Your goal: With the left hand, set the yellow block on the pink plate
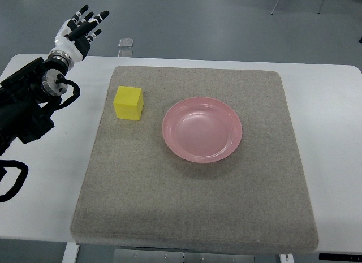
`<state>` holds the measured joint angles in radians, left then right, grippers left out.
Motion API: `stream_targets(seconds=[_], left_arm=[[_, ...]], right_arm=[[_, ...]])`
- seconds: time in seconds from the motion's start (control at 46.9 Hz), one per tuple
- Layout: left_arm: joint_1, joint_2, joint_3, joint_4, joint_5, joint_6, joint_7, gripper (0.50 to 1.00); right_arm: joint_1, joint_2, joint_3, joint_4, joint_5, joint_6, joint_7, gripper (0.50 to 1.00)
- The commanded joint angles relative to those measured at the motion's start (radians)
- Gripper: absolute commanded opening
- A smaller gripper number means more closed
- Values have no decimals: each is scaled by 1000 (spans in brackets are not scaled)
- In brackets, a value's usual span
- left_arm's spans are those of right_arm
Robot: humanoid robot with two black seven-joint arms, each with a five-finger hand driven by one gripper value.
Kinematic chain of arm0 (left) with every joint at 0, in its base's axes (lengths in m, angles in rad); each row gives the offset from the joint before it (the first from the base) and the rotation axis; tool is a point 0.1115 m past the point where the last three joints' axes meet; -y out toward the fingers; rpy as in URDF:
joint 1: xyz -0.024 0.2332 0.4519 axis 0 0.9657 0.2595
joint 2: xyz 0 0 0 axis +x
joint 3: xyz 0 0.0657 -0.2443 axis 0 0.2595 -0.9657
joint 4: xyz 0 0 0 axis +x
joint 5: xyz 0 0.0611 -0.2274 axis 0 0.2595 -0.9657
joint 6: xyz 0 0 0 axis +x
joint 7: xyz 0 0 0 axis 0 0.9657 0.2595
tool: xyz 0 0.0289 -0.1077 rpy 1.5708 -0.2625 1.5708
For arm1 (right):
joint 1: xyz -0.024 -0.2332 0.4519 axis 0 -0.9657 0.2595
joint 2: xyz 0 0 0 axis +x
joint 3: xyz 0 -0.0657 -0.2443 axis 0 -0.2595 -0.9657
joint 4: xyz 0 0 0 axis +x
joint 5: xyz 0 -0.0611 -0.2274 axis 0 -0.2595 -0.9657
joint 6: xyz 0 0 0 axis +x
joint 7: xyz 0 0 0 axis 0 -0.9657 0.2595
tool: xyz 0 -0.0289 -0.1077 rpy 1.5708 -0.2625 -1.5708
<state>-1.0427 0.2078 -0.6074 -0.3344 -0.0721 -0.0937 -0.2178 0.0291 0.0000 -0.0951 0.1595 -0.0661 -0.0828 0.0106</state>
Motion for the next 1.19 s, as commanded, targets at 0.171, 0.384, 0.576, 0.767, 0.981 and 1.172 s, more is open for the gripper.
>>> stream_targets(seconds=[0.171, 0.384, 0.576, 0.767, 0.981, 1.172], left_arm=[[7, 1, 0, 0, -8, 0, 0, 994], [12, 1, 1, -8, -3, -8, 0, 994], [13, 1, 5, -8, 0, -8, 0, 992], [12, -1, 6, -8, 0, -8, 0, 992], [13, 1, 11, -8, 1, -8, 0, 992], [13, 1, 12, -6, 3, -6, 0, 992]], right_arm=[[0, 0, 0, 0, 0, 0, 0, 924], [0, 0, 0, 0, 0, 0, 0, 924], [0, 0, 0, 0, 0, 0, 0, 924], [0, 0, 0, 0, 0, 0, 0, 924], [0, 0, 0, 0, 0, 0, 0, 924], [0, 0, 0, 0, 0, 0, 0, 924]])
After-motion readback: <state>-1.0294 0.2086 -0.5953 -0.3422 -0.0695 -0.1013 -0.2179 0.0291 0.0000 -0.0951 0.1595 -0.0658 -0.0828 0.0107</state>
